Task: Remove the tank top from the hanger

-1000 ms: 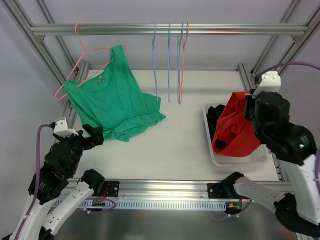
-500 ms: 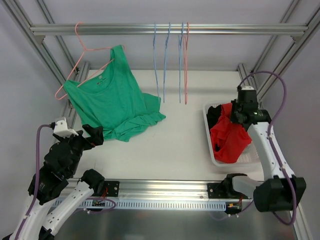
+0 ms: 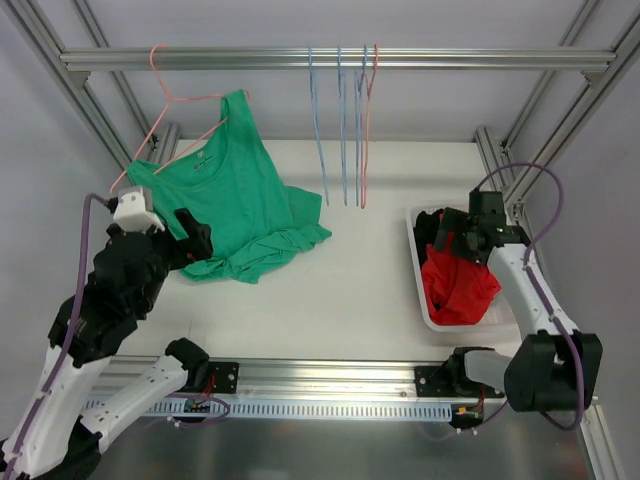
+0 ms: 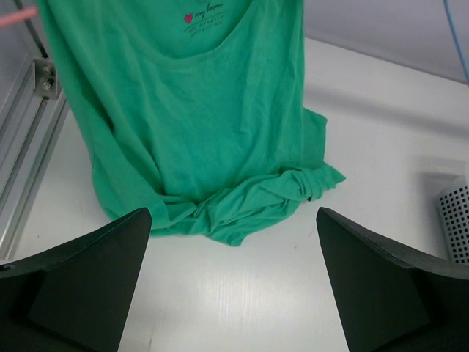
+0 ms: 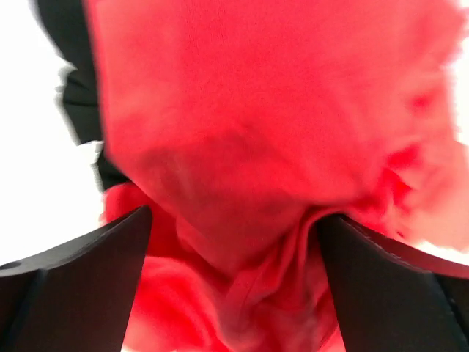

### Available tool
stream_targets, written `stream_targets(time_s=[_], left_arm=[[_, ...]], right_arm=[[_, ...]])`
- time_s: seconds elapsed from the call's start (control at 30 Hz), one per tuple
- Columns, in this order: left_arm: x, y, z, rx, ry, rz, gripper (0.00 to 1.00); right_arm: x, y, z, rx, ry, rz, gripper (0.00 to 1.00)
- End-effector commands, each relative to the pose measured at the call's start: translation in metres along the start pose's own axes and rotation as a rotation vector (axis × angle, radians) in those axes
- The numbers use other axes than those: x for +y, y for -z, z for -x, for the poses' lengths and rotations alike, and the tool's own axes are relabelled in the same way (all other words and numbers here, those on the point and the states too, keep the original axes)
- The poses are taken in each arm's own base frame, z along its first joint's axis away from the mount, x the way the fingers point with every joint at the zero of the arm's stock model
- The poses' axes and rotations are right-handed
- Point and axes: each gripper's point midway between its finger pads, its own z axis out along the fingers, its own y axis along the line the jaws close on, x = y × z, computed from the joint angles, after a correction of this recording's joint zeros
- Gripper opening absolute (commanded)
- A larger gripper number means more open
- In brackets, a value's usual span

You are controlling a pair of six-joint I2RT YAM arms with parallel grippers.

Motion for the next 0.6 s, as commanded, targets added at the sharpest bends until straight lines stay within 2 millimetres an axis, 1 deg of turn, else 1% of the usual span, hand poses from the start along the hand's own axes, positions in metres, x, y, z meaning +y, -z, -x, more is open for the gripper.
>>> stream_targets(time_s=[0.0,0.03,0.07,0.1,0.13,0.17,0.2,0.23,0.27,0.3,0.33,0.37,0.4,0.43,0.47,0.5,0.53,0.57], left_arm=[[-0.014,0.001,0.049,-0.051,-0.004,0.015,0.99],[-0.014,0.001,0.059,-0.066,-0.01,0.032,0.99],[-0.014,-0.004,0.067,-0.065,-0.023,0.063,0.99],[-0.012,0.003,0.086,-0.101,-0.015,0.08,0.99],[-0.008,-0.001,0.093,-0.106,-0.032,0.129,0.99],[-0.006,-0.001,0.101,-0.117,-0.035,0.148,0.99],[-0.003,0.005,0.117,-0.143,-0.038,0.164,0.99],[0.01,0.003,0.127,-0.158,-0.031,0.236,0.99],[0.005,-0.011,0.128,-0.121,-0.044,0.226,0.99],[0.006,-0.009,0.145,-0.138,-0.031,0.217,0.99],[0.021,-0.027,0.148,-0.1,-0.021,0.281,0.99],[0.015,-0.034,0.151,-0.07,-0.01,0.225,0.99],[0.016,-0.031,0.168,-0.096,0.011,0.222,0.99],[0.031,-0.045,0.168,-0.063,0.027,0.276,0.99],[0.031,-0.043,0.176,-0.079,0.031,0.265,0.99],[0.034,-0.046,0.18,-0.082,0.029,0.269,0.99],[0.035,-0.05,0.183,-0.079,0.018,0.265,0.99],[0.039,-0.065,0.186,-0.063,0.01,0.267,0.99]], right_arm=[[-0.01,0.075,0.05,-0.186,-0.049,-0.021,0.99],[-0.015,0.089,0.055,-0.215,-0.05,-0.042,0.99],[-0.019,0.101,0.059,-0.242,-0.054,-0.048,0.99],[-0.024,0.124,0.064,-0.292,-0.038,-0.053,1.0],[-0.028,0.135,0.065,-0.322,-0.037,-0.06,0.99],[-0.03,0.145,0.065,-0.347,-0.035,-0.058,1.0],[-0.032,0.155,0.064,-0.37,-0.029,-0.052,1.0],[-0.031,0.17,0.062,-0.418,-0.032,-0.02,0.99],[-0.028,0.177,0.06,-0.439,-0.028,0.01,1.0],[-0.023,0.183,0.057,-0.453,-0.016,0.051,0.99],[-0.012,0.192,0.05,-0.47,-0.003,0.134,1.0],[-0.005,0.195,0.047,-0.477,0.002,0.182,1.0],[0.006,0.201,0.047,-0.502,0.012,0.254,1.0],[0.031,0.206,0.032,-0.491,0.045,0.414,0.99],[0.043,0.209,0.027,-0.494,0.061,0.495,0.99],[0.059,0.219,0.03,-0.537,0.088,0.594,0.99],[0.082,0.231,0.016,-0.51,0.137,0.764,1.0],[0.093,0.231,0.005,-0.476,0.144,0.85,0.99]])
